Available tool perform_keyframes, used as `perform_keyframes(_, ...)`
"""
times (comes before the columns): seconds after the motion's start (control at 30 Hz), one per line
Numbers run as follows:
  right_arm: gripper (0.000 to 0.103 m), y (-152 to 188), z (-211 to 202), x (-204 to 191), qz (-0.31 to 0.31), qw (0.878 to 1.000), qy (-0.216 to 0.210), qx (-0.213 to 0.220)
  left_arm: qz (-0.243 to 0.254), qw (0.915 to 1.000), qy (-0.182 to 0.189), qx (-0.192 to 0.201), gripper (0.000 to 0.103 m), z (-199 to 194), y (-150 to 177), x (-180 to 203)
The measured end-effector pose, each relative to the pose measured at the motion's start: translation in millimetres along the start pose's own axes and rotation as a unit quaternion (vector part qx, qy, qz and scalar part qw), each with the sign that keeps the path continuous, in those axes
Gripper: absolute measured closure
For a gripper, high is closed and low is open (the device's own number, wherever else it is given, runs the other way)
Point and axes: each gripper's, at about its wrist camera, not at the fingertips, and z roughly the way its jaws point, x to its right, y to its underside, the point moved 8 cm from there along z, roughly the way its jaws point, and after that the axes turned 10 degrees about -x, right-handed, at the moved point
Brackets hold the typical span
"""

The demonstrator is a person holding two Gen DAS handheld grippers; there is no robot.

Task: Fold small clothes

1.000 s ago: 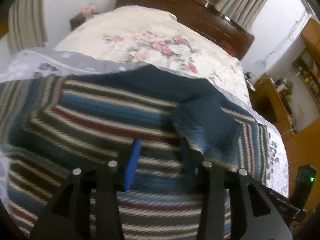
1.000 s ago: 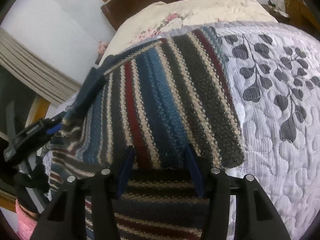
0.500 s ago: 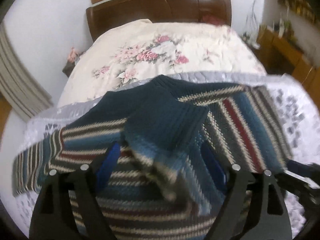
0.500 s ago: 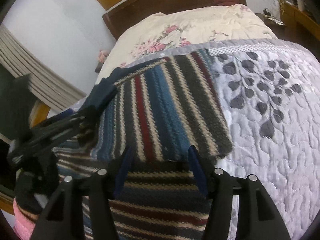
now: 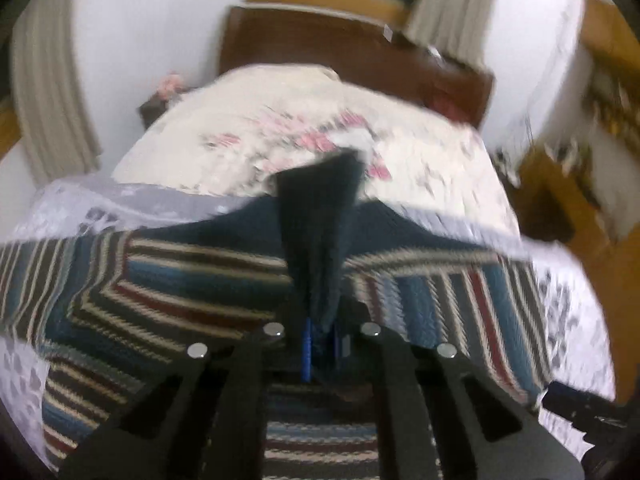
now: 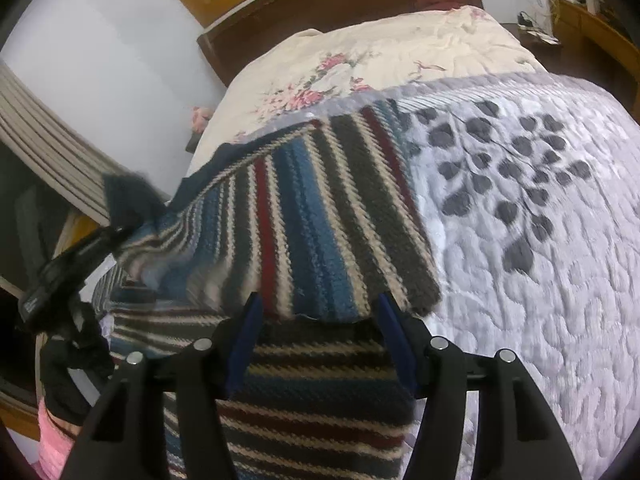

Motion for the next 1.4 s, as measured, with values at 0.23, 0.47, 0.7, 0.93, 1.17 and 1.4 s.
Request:
perform_keyframes(0.23, 0.042, -11.0, 35.1, -12.0, -0.002, 0.999, -0.002, -0.038, -0.101, 0.9924, -0.009, -0.069, 0.064, 26.6, 36.2, -77.2)
perform_keyframes(0.47, 0.041, -14.5, 34.4, -18.7, -0.004, 0.999, 0.000, -0.036, -0.121, 0.9916, -0.009, -0.046, 0.060, 3.4, 39.0, -100.7)
perform_keyframes(0.7, 0.041, -15.3, 43.3, -42.0, -0.031, 0.999, 0.005, -0.039, -0.080, 0.9957, 0.006, -0.047, 0.046, 10.2, 32.9, -64.0)
perform_keyframes(0.93, 0.038, -9.5, 74.3, -34.9, -0.036, 0.997, 0.028, -0.064, -0.058, 0.9932, -0.005, -0.101, 0.042, 60.6, 51.8, -69.9)
perform_keyframes(1.17, 0.036, -12.0, 44.5, -64.1, -0.047, 0.998, 0.029, -0.038, -0.077, 0.9921, 0.031, -0.094, 0.040, 20.3, 46.6, -97.7)
perform_keyframes(1.4, 0.033, 14.0, 39.1, -116.8, -0.086, 0.995, 0.022, -0.039, -0.117, 0.9903, 0.012, -0.074, 0.038, -43.7, 75.6, -195.5)
